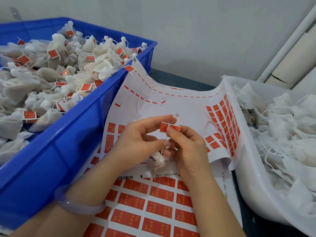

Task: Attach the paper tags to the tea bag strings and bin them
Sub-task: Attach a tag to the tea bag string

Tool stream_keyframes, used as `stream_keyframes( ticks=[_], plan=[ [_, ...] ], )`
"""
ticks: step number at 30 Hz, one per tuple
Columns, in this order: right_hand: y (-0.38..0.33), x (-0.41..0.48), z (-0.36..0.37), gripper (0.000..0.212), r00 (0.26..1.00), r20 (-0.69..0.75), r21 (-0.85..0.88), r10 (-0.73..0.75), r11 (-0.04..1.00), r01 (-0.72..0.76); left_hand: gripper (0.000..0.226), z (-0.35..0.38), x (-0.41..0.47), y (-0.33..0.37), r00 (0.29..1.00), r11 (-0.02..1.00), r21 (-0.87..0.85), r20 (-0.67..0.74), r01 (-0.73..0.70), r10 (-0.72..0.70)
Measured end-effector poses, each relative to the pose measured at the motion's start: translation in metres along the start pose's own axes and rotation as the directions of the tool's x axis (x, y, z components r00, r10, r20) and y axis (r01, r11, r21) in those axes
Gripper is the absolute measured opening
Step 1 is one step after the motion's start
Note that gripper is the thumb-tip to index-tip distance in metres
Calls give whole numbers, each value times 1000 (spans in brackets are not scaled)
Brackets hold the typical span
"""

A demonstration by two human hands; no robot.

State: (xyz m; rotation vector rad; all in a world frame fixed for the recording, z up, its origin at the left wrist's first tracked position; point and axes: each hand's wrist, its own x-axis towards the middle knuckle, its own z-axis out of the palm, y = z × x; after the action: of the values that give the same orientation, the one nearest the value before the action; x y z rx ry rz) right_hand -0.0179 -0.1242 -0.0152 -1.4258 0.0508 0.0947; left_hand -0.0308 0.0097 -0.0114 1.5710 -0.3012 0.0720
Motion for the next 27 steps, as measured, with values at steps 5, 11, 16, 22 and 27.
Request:
stream_keyframes(
  ticks=[5,11,16,22,27],
  plan=[
    [0,0,0,5,1000,4,6,0,1000,0,60,1,-1,0,1000,1000,30,0,5,-5],
    [0,1,1,5,1000,-2,21,-10,1000,10,61,0,-1,-1,1000,998,55,-1,0,0],
    [0,0,1,14,1000,-12,5,-28,1000,28,60,1,-1,-1,1000,997,73,-9,-9,10],
    [-1,0,0,23,997,-24,18,-70,997,70,60,0,-2,-1,1000,998,57,9,-15,15],
    [-3,-1,0,21,991,-22,24,-128,991,129,61,0,0,-1,999,996,77,-29,-39,41]
  ],
)
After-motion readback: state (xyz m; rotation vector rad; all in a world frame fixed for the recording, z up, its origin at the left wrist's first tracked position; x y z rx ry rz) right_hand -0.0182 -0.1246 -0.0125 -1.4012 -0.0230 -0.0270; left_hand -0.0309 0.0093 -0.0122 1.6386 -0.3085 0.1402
